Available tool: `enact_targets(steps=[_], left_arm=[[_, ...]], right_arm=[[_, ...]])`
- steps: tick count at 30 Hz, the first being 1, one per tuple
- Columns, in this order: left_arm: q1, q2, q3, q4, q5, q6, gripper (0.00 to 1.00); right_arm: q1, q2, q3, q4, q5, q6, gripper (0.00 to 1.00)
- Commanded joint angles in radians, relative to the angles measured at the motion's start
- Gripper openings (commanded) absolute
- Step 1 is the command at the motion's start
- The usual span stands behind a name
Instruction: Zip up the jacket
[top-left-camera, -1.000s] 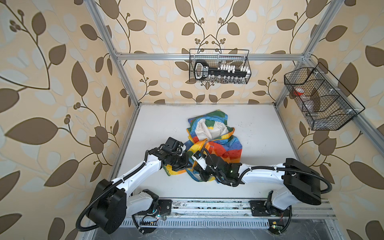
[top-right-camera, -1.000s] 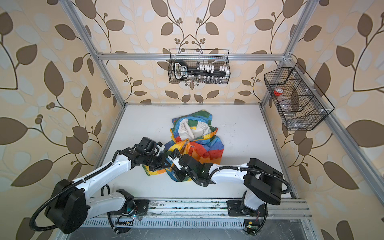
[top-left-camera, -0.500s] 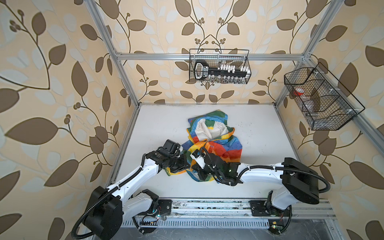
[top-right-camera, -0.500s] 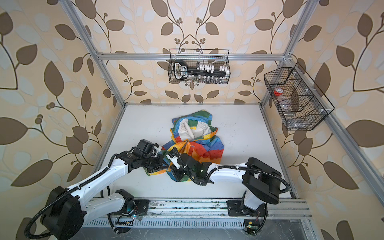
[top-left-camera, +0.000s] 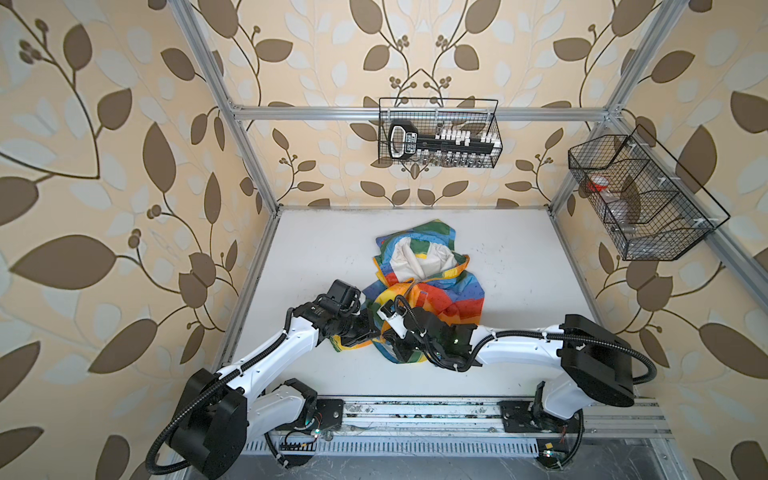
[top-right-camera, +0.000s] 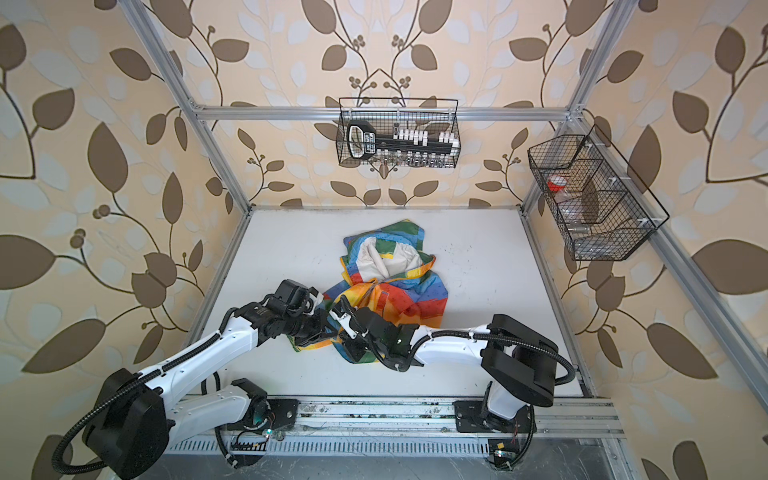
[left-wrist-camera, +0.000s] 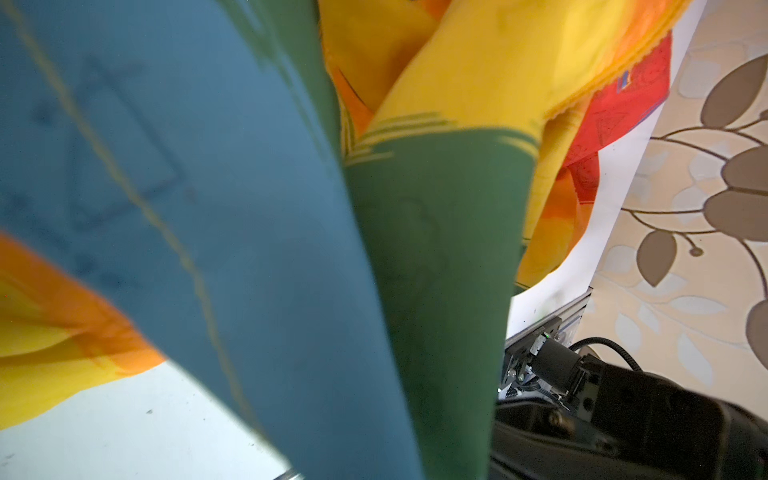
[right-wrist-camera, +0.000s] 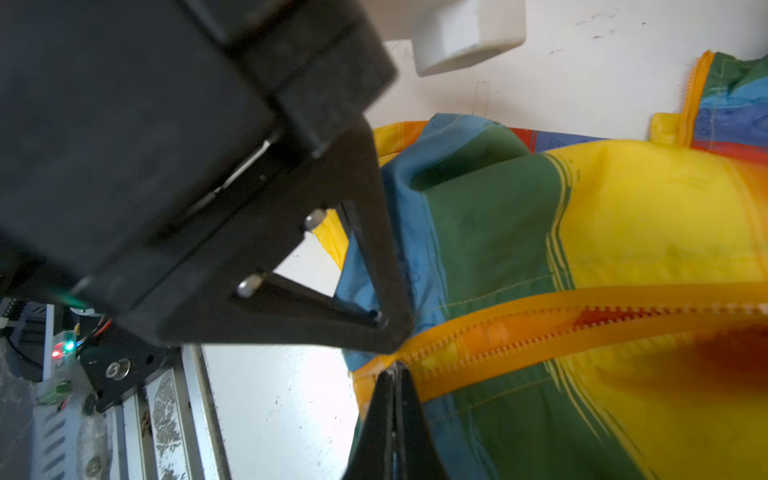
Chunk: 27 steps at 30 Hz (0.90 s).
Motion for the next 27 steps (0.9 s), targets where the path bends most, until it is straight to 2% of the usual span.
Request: enact_targets(steps=[1,7,12,18,27], left_arm=[[0.001,0.007,0.003,-0.023,-0.049,-0.020,0.06],[0.000,-0.003,0.018,-0.044,-0.107,-0.039,0.39],[0.002,-0.059,0.022,-0.082,-0.180,-0.071,0.52],[0.002,-0.230,-0.107,0.004,-0.201,-0.243,0.56],[0.002,-0.460,-0.316,0.218,-0.220,-0.537,0.56]], right_arm=[[0.013,0.023,0.030,-0.011,0.008,-0.026,0.00],[0.014,0.048,0.043,-0.012,0.000,-0.026,0.00],[0.013,0.059,0.057,-0.012,0.003,-0.031,0.00],[0.000,0.052,0.060,-0.004,-0.013,-0.015,0.00],[-0.012,0.035,0.057,0.016,-0.044,0.010,0.00]])
